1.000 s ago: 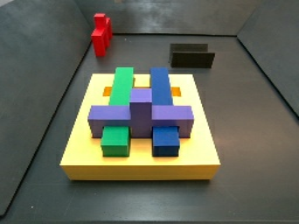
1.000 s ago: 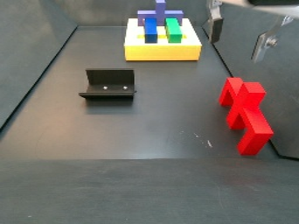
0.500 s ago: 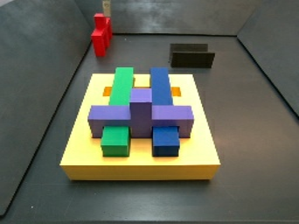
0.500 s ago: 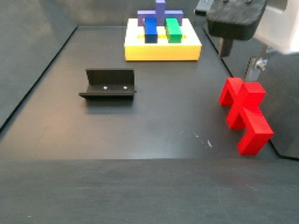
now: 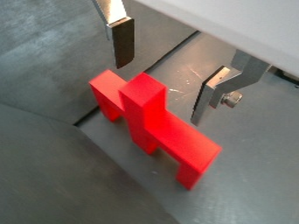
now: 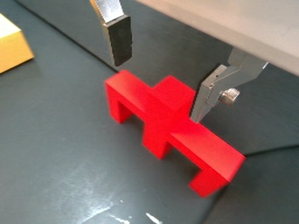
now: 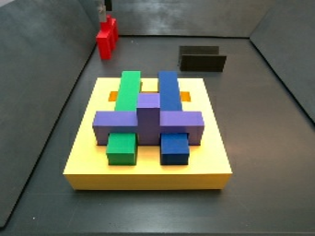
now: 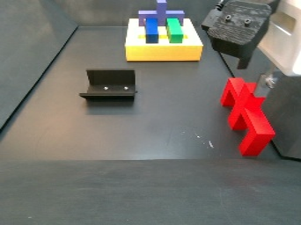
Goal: Pick up the red object. Move up. Move to above the board. Insert the red object.
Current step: Pick up the red object.
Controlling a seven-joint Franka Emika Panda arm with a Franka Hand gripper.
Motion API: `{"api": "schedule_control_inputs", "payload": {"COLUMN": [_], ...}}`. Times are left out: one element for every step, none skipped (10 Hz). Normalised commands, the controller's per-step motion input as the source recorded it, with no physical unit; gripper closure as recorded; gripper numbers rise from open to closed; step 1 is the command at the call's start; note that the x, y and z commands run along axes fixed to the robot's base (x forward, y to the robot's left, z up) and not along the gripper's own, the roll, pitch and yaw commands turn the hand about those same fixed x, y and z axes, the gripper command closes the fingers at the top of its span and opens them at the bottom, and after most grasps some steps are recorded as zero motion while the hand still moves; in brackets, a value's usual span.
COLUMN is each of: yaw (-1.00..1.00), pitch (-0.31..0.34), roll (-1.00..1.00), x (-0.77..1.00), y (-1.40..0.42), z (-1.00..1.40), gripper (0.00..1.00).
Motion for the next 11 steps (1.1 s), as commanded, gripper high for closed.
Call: {"api": "schedule_control_inputs", "payload": {"yaw": [-0.13,-0.17,-0.13,-0.11,-0.10,-0.09,-0.04,0.00,0.00,0.00,0.11], "pitch": [-0.141,-0.157,-0.121,-0.069,-0.006,-0.021,-0.049,-0.050,-0.024,-0.056,-0.060], "roll": [-0.19,-0.17,-0.07,0.00,0.02,0.01,0.01,0.05,0.00,0.01,0.02], "x": [0.04,0.00,0.00,0.00,0.00,0.00,-0.05,-0.15,0.00,-0.04,0.00], "y": [0.07,0.05,0.07,0.02,0.03,0.06,0.05,0.00,0.00,0.01,0.06], "z": [-0.25,-0.30,-0.22,-0.18,-0.22,-0.21,-0.23,-0.20,-0.11,-0.19,-0.21], "gripper": [0.00,0.00,0.00,0.00,0.00,0.00,0.00,0.00,0.00,0.00,0.00]}}
